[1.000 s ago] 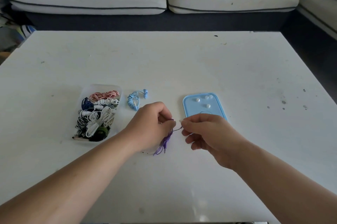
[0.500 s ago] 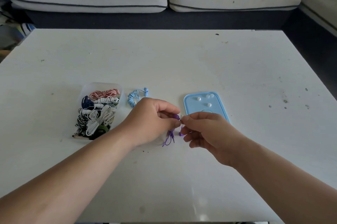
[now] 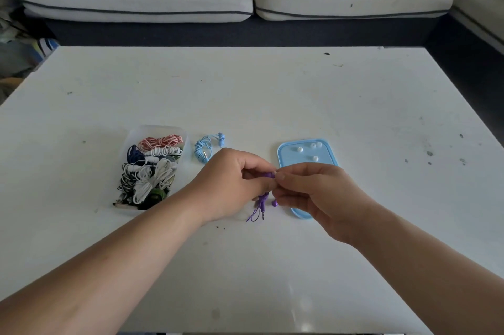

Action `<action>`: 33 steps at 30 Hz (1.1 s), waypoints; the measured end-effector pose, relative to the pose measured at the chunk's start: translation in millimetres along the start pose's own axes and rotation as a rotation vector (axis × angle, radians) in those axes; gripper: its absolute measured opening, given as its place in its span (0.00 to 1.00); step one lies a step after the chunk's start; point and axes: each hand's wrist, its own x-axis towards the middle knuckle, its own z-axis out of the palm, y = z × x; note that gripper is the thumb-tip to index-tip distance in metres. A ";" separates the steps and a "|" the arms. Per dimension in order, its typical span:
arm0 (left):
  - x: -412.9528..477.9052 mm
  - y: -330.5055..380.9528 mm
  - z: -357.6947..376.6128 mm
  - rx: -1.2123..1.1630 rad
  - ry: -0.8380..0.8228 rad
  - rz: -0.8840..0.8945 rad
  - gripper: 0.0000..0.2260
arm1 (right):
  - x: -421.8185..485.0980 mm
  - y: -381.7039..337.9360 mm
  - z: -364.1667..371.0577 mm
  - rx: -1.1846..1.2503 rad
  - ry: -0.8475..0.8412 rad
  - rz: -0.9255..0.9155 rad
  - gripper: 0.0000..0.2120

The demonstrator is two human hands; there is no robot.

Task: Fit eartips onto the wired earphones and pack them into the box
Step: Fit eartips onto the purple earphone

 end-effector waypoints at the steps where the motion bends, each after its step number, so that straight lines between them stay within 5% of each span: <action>1: -0.1 0.5 -0.3 0.001 0.003 0.003 0.08 | 0.3 -0.3 -0.4 0.000 -0.010 -0.009 0.06; 15: 0.1 1.7 4.8 0.136 -0.003 0.072 0.09 | 7.0 0.9 -3.2 0.078 -0.061 0.004 0.07; 33: 0.0 5.3 10.6 0.010 0.076 0.038 0.12 | -1.9 3.1 9.0 0.077 0.035 -0.121 0.05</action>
